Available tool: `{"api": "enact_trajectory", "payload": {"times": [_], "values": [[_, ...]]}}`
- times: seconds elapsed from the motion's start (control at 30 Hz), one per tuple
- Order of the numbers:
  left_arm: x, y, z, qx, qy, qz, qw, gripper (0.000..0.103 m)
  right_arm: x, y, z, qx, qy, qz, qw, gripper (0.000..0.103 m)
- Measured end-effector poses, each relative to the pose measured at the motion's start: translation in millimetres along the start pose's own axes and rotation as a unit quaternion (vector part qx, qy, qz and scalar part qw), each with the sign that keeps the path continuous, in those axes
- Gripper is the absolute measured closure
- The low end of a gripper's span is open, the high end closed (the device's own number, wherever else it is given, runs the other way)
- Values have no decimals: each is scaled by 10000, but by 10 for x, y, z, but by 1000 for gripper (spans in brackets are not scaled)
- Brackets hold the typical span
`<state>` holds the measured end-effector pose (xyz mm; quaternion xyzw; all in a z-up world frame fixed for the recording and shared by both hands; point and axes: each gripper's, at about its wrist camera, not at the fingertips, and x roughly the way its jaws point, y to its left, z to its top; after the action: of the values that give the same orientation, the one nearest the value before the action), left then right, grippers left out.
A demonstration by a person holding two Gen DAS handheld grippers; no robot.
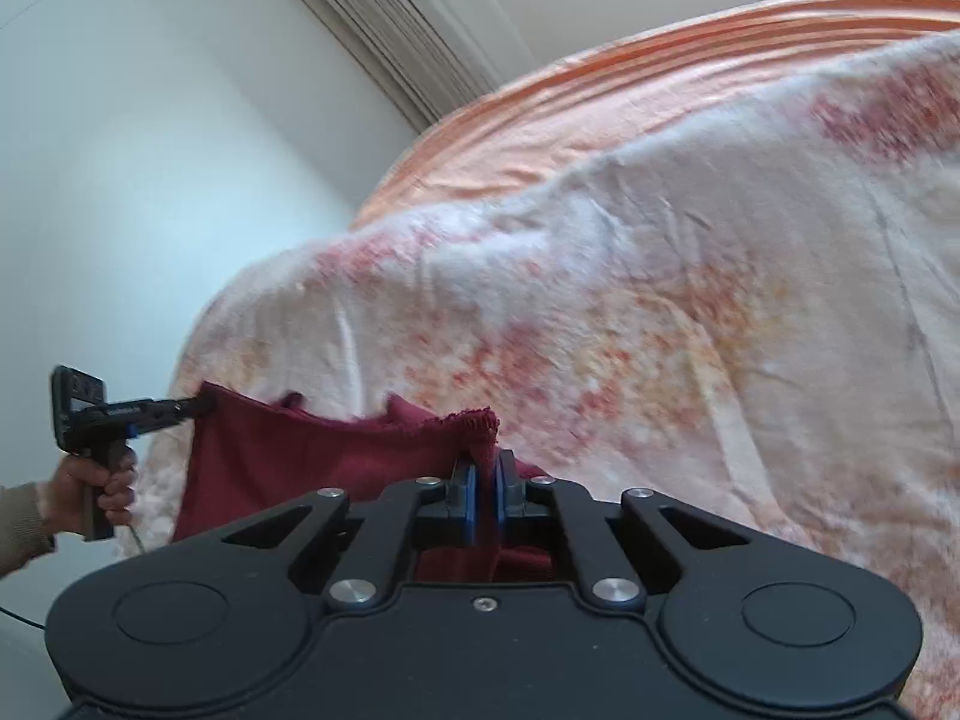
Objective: Fold small clothes
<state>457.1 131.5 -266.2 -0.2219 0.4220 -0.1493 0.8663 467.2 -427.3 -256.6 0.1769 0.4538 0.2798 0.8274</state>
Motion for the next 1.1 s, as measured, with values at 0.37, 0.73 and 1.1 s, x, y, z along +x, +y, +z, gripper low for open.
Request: {"api": "enact_trajectory", "payload": {"times": [0.37,0.73,1.1], "values": [[163,-7,-134,219,206,810,9963,82,207,-51,-153,115,123,-603,9980,86],[-214,-424,-255,1464,159,1354,9798,48,-134,524,-266,-602,-403,-863,9936,54],[149,-762,-445,1868,595,953,9759,42,434,1035,-391,-1153,147,-272,9929,43]]}}
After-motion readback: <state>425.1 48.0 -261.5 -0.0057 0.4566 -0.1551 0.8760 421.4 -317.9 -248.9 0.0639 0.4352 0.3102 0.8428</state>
